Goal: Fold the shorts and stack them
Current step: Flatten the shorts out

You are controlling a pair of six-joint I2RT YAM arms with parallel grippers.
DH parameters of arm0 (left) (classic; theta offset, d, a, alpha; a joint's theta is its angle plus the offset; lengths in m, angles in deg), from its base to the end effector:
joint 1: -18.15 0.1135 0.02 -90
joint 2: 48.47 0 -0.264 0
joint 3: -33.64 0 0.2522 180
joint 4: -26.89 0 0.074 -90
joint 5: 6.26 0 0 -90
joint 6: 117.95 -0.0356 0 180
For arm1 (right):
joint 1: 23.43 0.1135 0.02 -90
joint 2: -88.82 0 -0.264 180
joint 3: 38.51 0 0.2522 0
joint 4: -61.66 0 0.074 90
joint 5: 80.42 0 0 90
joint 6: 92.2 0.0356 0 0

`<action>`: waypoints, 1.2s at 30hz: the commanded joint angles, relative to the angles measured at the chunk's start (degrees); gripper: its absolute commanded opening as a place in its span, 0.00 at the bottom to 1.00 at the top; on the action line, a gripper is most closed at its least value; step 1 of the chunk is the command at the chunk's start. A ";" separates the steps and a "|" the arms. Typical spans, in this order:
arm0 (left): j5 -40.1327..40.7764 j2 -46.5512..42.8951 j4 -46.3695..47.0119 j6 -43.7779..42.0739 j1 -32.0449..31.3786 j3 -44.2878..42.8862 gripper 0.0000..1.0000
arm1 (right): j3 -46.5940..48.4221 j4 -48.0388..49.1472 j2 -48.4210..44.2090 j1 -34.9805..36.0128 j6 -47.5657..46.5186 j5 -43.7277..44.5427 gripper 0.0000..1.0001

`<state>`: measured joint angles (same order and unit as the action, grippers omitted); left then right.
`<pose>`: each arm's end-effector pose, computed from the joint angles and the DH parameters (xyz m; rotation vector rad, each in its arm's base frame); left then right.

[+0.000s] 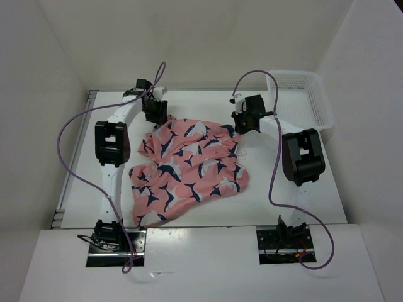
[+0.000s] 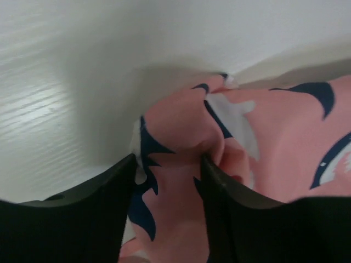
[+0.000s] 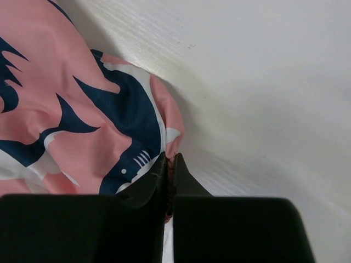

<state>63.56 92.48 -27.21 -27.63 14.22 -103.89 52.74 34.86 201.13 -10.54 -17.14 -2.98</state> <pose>0.5324 -0.0489 0.1742 0.2123 2.5433 -0.4808 0.4160 0.1031 0.1865 -0.6737 2.2975 0.2467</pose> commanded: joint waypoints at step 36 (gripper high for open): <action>21.05 -28.98 8.13 -0.32 -10.58 11.63 0.01 | 3.80 3.62 -9.05 0.56 -5.11 11.32 0.00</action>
<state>81.83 62.75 -26.92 -27.79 0.08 -84.76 54.99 35.89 191.76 -9.82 -23.04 6.44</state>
